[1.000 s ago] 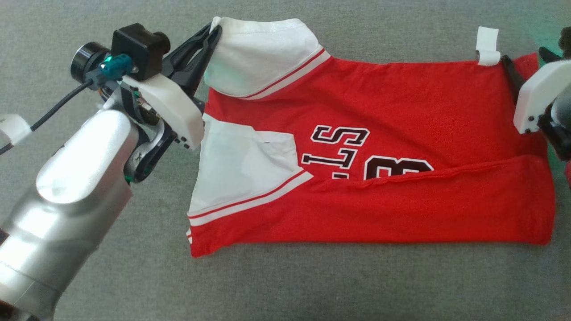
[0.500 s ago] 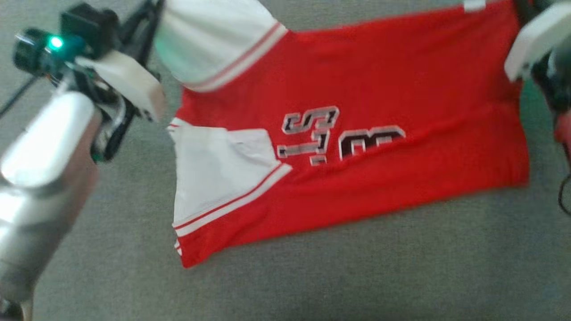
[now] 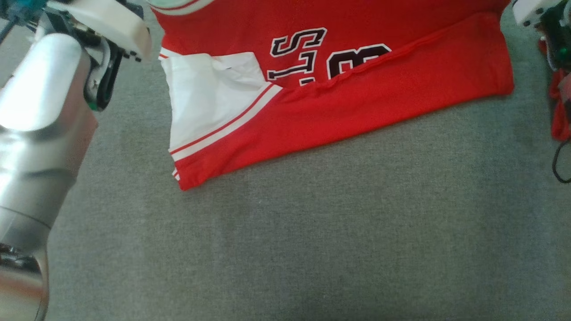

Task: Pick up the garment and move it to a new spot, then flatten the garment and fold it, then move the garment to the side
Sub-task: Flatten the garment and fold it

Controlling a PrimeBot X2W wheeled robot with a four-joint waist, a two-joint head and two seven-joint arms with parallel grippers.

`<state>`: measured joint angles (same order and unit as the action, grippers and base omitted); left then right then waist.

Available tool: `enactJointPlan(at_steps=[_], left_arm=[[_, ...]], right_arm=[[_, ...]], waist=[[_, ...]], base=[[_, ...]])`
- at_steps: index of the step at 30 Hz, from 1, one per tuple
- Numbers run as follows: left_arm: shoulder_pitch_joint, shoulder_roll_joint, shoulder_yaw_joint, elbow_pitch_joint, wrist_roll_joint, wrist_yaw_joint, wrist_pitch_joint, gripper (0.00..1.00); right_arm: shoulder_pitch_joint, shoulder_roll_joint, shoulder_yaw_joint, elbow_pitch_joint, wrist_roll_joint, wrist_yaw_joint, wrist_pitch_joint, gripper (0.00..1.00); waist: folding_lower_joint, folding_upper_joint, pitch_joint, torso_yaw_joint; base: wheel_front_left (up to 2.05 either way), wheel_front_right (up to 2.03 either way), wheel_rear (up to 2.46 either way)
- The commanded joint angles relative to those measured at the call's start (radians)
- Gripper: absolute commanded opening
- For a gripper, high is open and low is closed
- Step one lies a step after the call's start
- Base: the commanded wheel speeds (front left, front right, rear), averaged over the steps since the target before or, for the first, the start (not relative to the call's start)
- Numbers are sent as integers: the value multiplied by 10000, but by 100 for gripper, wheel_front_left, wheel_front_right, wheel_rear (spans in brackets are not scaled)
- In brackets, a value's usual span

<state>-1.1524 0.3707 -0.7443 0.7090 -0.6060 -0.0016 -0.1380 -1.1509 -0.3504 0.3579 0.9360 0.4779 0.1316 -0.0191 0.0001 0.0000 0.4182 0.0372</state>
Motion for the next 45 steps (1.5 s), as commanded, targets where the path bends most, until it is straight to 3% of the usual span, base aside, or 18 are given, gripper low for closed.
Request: enactJointPlan(at_steps=[1, 6, 13, 23, 31, 40, 41, 42, 43, 45], left_arm=[[-369, 385, 301, -134, 87, -33, -95, 0], [186, 266, 132, 76, -257, -563, -40, 0], [1642, 757, -343, -884, -770, -988, 768, 0], [3775, 1730, -989, -3481, -1867, -1108, 2816, 0], [4625, 2132, -1407, -5100, -2175, -821, 3788, 0], [4775, 2225, -1528, -5564, -2504, -810, 4258, 0], [4796, 2225, -1546, -5590, -2526, -802, 4294, 22], [4811, 2225, -1549, -5614, -2534, -783, 4294, 92], [4814, 2216, -1521, -5628, -2527, -739, 4243, 100], [4807, 2205, -1473, -5629, -2513, -680, 4161, 100]], right_arm=[[18, 35, 78, -231, 133, -9, -111, 0], [644, -174, 493, -132, 678, -9, -46, 0], [1966, -785, 1444, -449, 1791, -9, 607, 0], [3180, -2020, 3234, -1236, 2698, -9, 1860, 0], [3114, -2850, 4437, -1203, 2601, -9, 2018, 0], [2985, -2926, 5242, -1064, 2959, -9, 2158, 0], [2969, -2937, 5326, -986, 2976, -9, 2219, 32], [2944, -2933, 5381, -871, 2990, -9, 2289, 100], [2902, -2915, 5438, -791, 2984, -9, 2322, 100], [2830, -2902, 5431, -701, 2982, -9, 2257, 100]], waist=[[-1, 0, -75, 87], [-1, 0, -378, 282], [-1, 0, -1062, 439], [-1, 0, -1681, 536], [-1, 0, -1589, 631], [-1, 0, -1548, 574], [-1, 0, -1558, 549], [-1, 0, -1575, 518], [-1, 0, -1592, 484], [-1, 0, -1618, 443]], base=[[0, 0, 0], [0, 0, 0], [0, 0, 0], [0, 0, 0], [0, 0, 0], [0, 0, 0], [0, 0, 0], [0, 0, 0], [0, 0, 0], [0, 0, 0]])
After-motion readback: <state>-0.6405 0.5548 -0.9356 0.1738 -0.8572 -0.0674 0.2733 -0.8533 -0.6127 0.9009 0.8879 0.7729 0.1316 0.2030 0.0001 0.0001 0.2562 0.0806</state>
